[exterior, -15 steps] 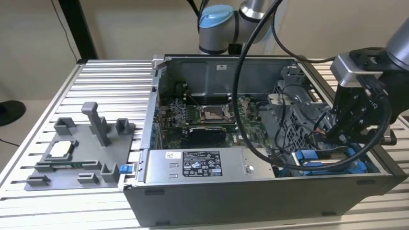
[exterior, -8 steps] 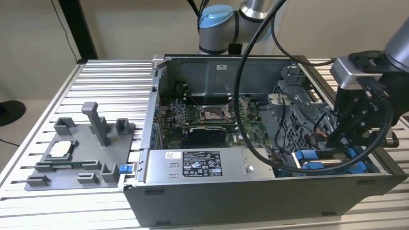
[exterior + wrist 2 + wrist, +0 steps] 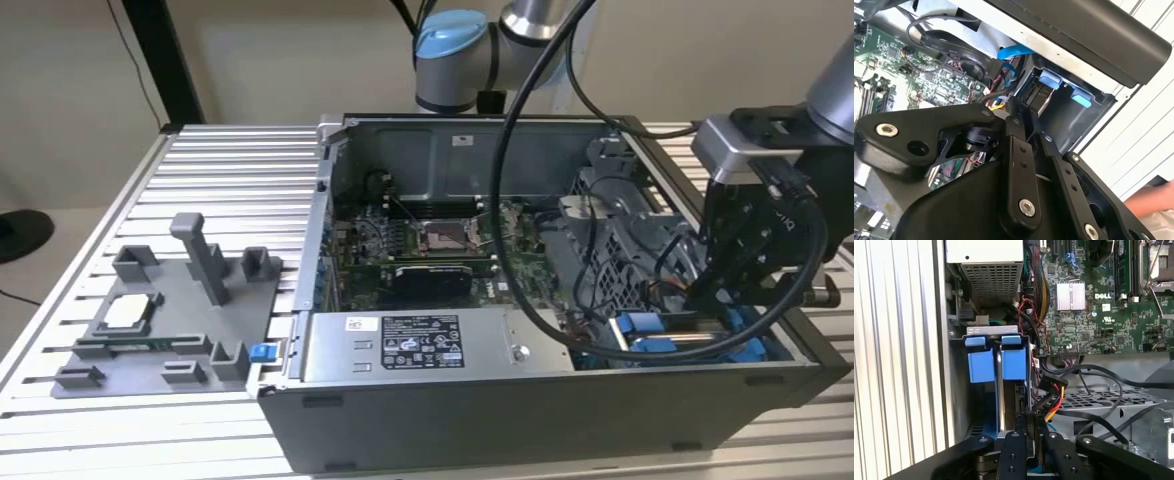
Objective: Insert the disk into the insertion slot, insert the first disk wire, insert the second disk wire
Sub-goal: 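Insert the first disk wire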
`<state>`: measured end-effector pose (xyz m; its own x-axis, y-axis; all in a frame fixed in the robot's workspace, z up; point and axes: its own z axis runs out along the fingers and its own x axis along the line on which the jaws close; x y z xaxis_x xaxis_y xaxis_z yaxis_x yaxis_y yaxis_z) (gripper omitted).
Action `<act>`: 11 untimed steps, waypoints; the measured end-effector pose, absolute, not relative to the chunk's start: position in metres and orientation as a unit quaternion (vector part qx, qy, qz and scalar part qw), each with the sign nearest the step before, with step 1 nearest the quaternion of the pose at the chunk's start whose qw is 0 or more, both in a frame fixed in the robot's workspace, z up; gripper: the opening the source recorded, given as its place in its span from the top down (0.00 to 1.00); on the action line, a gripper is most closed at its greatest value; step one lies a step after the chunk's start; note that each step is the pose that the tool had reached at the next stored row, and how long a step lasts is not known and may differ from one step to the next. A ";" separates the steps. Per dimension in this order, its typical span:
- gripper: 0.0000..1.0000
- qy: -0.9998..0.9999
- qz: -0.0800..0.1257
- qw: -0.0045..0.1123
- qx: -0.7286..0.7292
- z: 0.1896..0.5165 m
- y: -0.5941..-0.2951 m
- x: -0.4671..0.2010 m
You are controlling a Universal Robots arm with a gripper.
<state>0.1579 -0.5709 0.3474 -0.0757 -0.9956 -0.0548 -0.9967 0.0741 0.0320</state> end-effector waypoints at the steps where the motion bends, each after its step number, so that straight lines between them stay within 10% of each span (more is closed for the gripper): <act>1: 1.00 0.732 0.029 0.008 -0.680 0.347 -0.571 0.158; 11: 1.00 0.729 0.025 0.011 -0.684 0.345 -0.571 0.163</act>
